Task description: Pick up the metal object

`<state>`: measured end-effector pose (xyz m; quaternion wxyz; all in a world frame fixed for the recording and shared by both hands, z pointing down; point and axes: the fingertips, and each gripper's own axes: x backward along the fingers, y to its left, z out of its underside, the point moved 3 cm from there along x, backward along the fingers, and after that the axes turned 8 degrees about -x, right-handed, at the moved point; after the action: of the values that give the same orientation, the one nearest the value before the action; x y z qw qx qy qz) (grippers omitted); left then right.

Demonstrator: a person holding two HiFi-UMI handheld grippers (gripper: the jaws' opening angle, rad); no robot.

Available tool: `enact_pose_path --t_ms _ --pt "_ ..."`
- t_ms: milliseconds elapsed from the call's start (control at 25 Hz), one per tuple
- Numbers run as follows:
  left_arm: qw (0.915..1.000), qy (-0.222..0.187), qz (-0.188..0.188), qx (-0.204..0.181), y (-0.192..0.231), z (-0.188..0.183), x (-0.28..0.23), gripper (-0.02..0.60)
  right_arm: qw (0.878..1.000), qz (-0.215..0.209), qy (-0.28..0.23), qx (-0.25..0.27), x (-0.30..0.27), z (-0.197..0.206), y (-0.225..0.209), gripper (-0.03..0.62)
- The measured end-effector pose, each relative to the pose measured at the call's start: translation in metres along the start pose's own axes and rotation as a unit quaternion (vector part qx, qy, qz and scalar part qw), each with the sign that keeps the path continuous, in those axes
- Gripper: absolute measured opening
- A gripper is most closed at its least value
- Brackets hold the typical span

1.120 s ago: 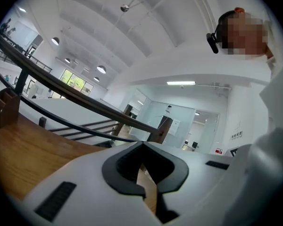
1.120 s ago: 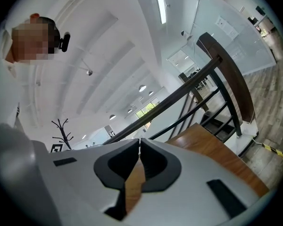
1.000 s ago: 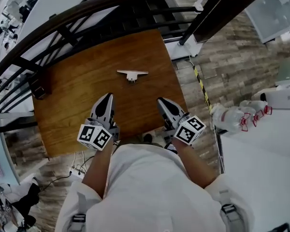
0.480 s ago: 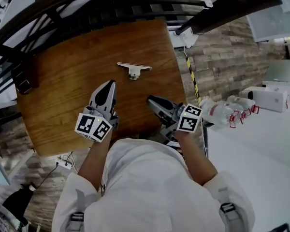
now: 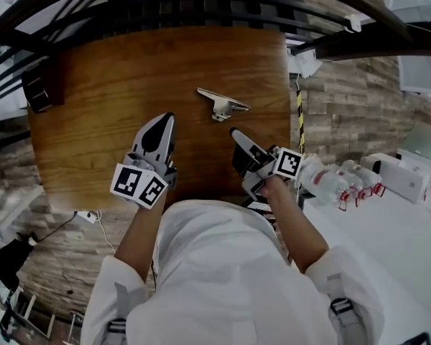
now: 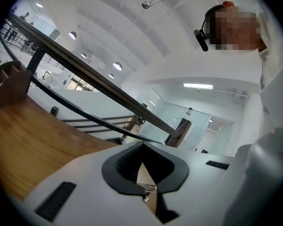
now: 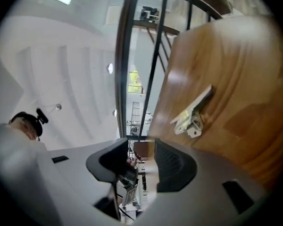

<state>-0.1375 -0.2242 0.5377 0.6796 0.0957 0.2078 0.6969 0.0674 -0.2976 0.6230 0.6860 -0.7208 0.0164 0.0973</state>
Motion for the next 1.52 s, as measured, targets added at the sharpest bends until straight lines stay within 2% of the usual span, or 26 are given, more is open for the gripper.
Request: enact_pose_path --t_ms 120,360,480,600,720,920,1160,1360,1520 --pt "0.9998 0.006 -0.018 0.012 0.007 0.010 -0.012 0.012 0.998 0.019 0.001 -0.054 -0.013 -0.014 -0.031 0.164" --pt "0.9982 0.033 -0.039 0.031 0.024 0.041 -0.030 0.012 0.992 0.062 0.013 -0.106 -0.032 -0.027 -0.072 0.166" --pt "0.9970 0.045 -0.046 0.044 0.030 0.056 -0.036 0.012 0.991 0.049 0.024 -0.123 -0.037 -0.027 -0.076 0.164" --pt "0.9969 0.049 -0.038 0.048 0.028 0.063 -0.044 0.012 0.989 0.032 0.033 -0.138 -0.041 -0.025 -0.073 0.164" --pt "0.9970 0.052 -0.027 0.050 0.024 0.066 -0.050 0.012 0.988 0.033 0.043 -0.145 -0.041 -0.020 -0.077 0.164" --pt "0.9970 0.051 -0.026 0.052 0.025 0.067 -0.052 0.012 0.986 0.036 0.016 -0.160 -0.044 -0.031 -0.085 0.164" --pt "0.9965 0.057 -0.033 0.051 0.030 0.069 -0.048 0.012 0.983 0.034 0.013 -0.181 -0.056 -0.038 -0.094 0.163" --pt "0.9963 0.057 -0.037 0.051 0.030 0.069 -0.046 0.012 0.981 0.041 0.009 -0.190 -0.059 -0.038 -0.101 0.064" --pt "0.9963 0.057 -0.038 0.052 0.029 0.068 -0.047 0.012 0.980 0.044 0.008 -0.194 -0.057 -0.039 -0.103 0.046"
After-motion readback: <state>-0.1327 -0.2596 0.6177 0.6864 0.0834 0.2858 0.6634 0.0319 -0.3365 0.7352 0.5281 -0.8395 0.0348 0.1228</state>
